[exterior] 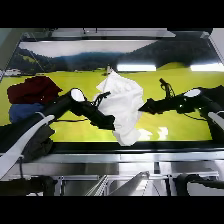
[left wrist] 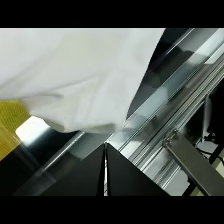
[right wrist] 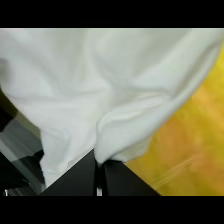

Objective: Fold the shirts.

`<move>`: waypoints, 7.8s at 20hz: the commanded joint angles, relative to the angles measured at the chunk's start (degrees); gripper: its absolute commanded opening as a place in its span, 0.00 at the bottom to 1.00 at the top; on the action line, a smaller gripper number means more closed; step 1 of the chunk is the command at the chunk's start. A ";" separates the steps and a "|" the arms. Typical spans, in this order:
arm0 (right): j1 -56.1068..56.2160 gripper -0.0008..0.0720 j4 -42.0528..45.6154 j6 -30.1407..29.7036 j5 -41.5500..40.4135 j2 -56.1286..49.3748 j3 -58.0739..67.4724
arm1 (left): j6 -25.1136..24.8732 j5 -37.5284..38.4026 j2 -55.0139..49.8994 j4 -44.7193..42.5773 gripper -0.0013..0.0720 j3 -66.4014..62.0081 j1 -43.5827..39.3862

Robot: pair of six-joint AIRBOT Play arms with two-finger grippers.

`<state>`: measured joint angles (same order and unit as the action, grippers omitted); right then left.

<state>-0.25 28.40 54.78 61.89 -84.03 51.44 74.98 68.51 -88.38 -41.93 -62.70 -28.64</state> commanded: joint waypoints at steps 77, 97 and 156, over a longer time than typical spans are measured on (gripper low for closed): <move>-29.75 0.32 8.70 2.67 26.64 2.89 5.22 | -6.12 3.37 -19.39 -6.05 0.97 -17.64 17.90; -37.86 0.91 40.81 9.14 8.87 14.69 -18.82 | -7.04 18.88 -26.69 -6.03 0.05 -37.55 20.06; -43.21 0.03 -10.40 10.95 19.58 47.71 12.04 | -10.60 36.13 21.07 56.98 0.05 -24.79 31.28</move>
<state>-43.48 25.39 68.71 80.42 -38.35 61.17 68.93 103.59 -73.54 1.15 -89.91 1.34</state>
